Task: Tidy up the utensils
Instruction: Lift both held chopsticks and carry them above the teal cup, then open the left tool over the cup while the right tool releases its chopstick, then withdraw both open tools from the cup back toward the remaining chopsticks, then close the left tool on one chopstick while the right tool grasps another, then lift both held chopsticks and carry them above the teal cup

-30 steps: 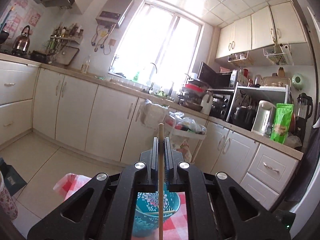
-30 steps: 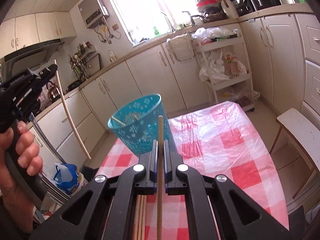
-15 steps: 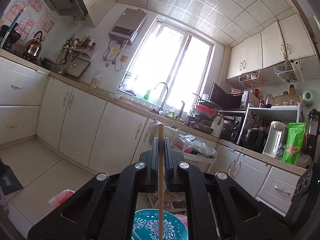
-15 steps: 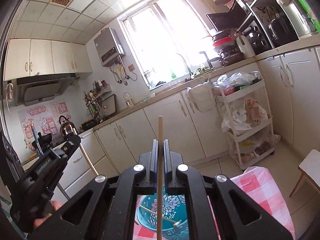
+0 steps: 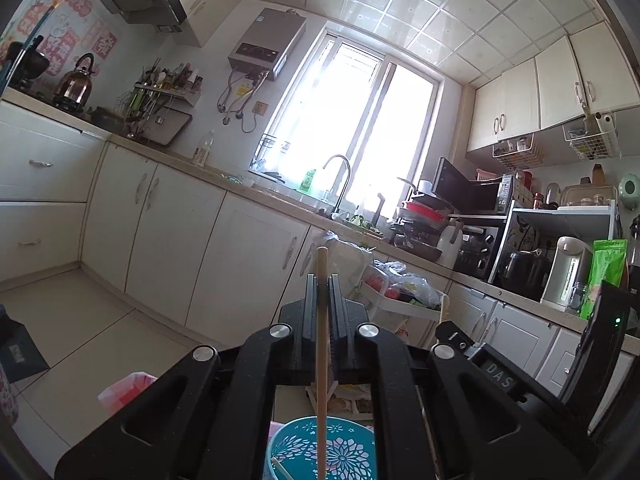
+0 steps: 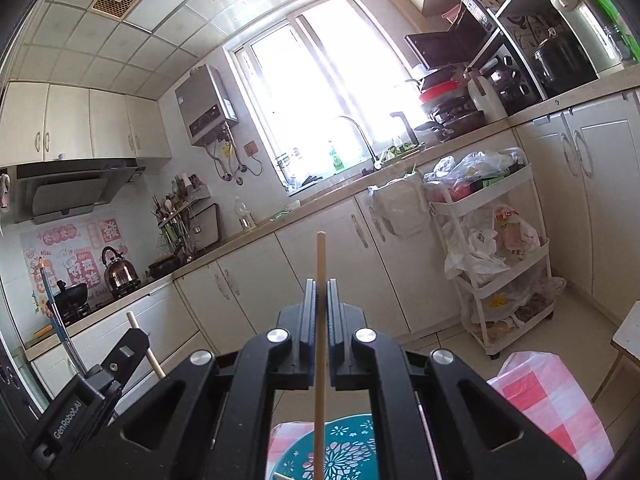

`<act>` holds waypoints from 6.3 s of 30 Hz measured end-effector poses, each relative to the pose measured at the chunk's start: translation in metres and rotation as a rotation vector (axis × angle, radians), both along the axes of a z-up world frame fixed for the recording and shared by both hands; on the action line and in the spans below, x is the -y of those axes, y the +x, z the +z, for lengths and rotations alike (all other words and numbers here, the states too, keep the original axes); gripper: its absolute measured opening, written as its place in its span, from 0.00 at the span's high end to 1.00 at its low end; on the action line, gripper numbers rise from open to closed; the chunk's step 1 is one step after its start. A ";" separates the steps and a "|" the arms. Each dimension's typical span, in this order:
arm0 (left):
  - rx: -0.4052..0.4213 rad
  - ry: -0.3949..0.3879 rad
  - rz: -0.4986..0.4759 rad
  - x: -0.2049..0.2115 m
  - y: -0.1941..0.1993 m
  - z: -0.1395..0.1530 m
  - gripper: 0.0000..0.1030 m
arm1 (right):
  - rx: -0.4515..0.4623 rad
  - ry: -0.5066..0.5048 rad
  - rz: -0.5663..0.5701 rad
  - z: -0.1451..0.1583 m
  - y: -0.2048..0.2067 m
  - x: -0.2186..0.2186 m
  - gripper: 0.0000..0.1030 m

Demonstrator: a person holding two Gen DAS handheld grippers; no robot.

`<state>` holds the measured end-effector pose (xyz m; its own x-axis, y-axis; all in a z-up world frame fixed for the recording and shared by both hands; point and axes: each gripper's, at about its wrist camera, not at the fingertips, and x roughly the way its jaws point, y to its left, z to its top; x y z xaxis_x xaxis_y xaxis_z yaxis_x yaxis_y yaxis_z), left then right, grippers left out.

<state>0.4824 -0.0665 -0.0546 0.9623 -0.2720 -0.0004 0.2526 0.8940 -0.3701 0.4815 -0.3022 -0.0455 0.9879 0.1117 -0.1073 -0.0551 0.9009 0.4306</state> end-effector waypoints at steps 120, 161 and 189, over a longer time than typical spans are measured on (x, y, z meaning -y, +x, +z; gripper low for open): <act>-0.875 0.610 -0.123 0.009 -0.055 -0.220 0.60 | -0.856 -0.357 0.223 -0.212 -0.106 -0.056 0.94; -0.476 0.400 -0.161 -0.002 -0.100 -0.101 0.95 | -0.700 -0.068 0.200 -0.163 -0.127 -0.021 0.94; -0.046 0.153 -0.125 -0.001 -0.095 0.006 0.95 | -0.407 0.009 0.116 -0.101 -0.156 0.009 0.94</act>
<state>0.3879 -0.0651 -0.0482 0.9191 -0.3826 -0.0943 0.3508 0.9035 -0.2464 0.3255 -0.3113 -0.1460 0.8462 0.2225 -0.4842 0.0200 0.8947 0.4461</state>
